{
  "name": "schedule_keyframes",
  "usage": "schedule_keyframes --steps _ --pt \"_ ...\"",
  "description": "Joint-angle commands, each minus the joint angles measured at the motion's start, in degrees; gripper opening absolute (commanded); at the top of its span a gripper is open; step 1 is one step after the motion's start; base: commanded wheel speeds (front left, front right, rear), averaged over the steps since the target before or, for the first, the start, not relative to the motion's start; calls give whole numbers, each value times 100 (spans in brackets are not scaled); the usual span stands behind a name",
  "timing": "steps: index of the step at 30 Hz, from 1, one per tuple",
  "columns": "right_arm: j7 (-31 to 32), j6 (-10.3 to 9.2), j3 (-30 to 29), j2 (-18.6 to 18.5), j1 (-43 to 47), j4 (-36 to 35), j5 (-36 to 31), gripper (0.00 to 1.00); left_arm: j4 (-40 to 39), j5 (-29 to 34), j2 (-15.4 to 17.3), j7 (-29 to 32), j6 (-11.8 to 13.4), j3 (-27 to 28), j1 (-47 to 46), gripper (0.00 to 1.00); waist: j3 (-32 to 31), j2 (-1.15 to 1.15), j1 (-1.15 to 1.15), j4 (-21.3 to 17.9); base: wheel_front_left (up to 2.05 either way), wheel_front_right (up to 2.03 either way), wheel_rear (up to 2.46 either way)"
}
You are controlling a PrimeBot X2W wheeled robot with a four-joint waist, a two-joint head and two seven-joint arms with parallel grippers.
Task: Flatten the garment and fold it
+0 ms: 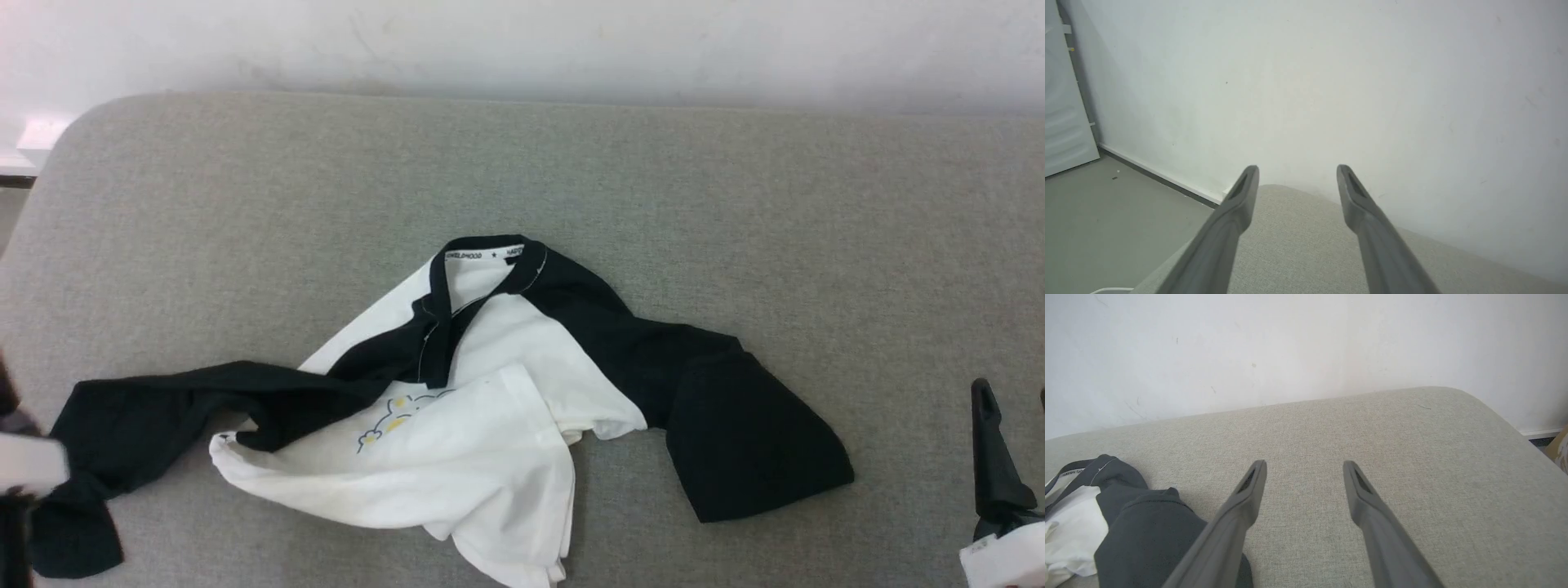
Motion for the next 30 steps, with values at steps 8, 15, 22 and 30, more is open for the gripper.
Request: schedule_keyframes --steps 8,15,22,30 --pt "3 -4 80 12 -64 6 -24 100 -1131 438 407 989 -557 -1827 -669 100 34 0 0 -7 0 0 0" --pt "-31 -4 141 12 -113 49 -4 100 -297 1108 373 2271 -1438 -4180 -1181 100 200 0 0 -142 0 0 0" --pt "-55 -4 120 12 -168 71 3 100 778 1325 316 3132 -1983 -5180 -1448 100 465 0 0 -248 0 0 0" --pt "-59 -4 150 12 -316 112 -20 100 1770 1808 311 3249 -2227 -5645 -1900 0 559 0 0 -321 0 0 0"
